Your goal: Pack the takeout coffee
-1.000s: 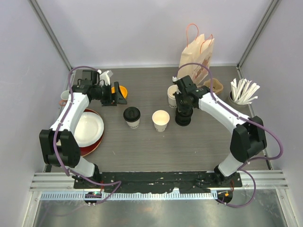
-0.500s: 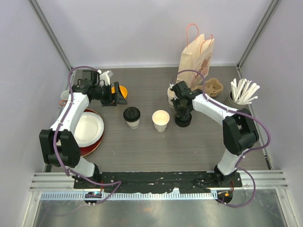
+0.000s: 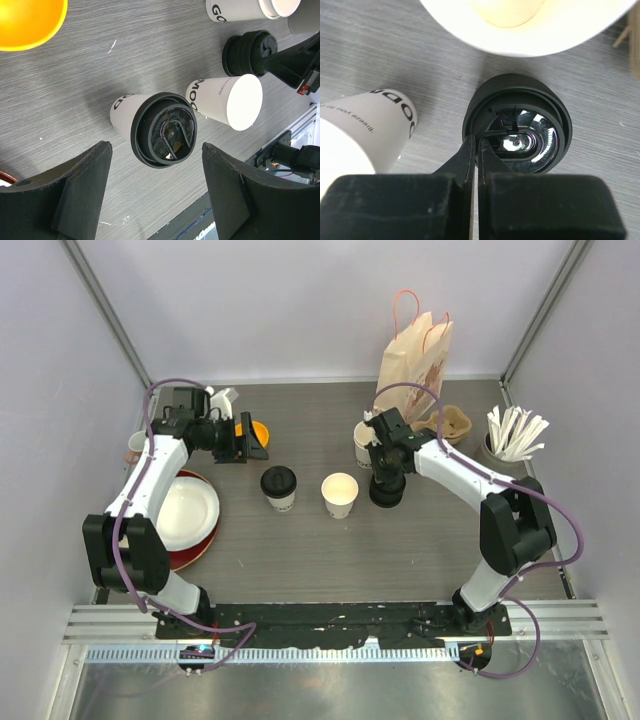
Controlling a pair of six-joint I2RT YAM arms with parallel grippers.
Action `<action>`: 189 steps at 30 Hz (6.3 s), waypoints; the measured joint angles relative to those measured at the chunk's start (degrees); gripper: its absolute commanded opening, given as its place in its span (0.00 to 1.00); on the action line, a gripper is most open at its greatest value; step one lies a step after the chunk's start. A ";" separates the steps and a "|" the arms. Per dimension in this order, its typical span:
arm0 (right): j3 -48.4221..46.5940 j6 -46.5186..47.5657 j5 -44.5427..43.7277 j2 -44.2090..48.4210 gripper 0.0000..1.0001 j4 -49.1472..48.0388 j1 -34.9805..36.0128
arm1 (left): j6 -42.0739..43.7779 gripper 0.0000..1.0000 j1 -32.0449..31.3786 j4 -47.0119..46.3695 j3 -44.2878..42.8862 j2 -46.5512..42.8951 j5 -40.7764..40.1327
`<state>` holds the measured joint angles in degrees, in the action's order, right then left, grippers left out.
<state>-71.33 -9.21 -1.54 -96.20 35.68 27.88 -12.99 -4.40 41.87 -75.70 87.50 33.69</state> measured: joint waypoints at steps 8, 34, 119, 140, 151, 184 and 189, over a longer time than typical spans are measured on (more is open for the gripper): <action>0.81 -0.37 -0.87 0.96 0.01 0.13 -0.74 | 0.07 0.77 -0.02 0.02 -0.02 0.00 0.11; 3.43 -2.32 12.44 13.97 0.01 0.46 -11.02 | 0.76 0.62 -34.77 -11.23 -12.09 7.17 -3.32; -17.22 6.60 11.28 9.99 0.01 3.34 8.98 | -4.98 0.80 -17.68 -2.05 -21.29 4.35 -2.54; -28.17 8.39 6.69 -7.69 0.01 20.65 15.15 | -1.51 0.80 -11.45 -1.25 -12.81 1.11 -2.69; -28.17 8.50 7.82 -10.56 0.01 20.79 15.93 | -1.53 0.80 -11.43 -1.27 -12.81 1.11 -2.56; -27.02 7.30 5.90 -9.77 0.01 21.16 16.83 | -1.60 0.80 -11.45 -1.27 -12.79 1.11 -1.49; -25.68 6.88 6.84 -9.53 0.01 19.63 16.90 | -1.53 0.80 -11.43 -0.87 -12.79 1.11 -1.51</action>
<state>-97.01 -2.33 5.30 -105.73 55.31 44.77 -14.52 -15.84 40.99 -88.49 88.62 32.18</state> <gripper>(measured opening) 0.040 0.801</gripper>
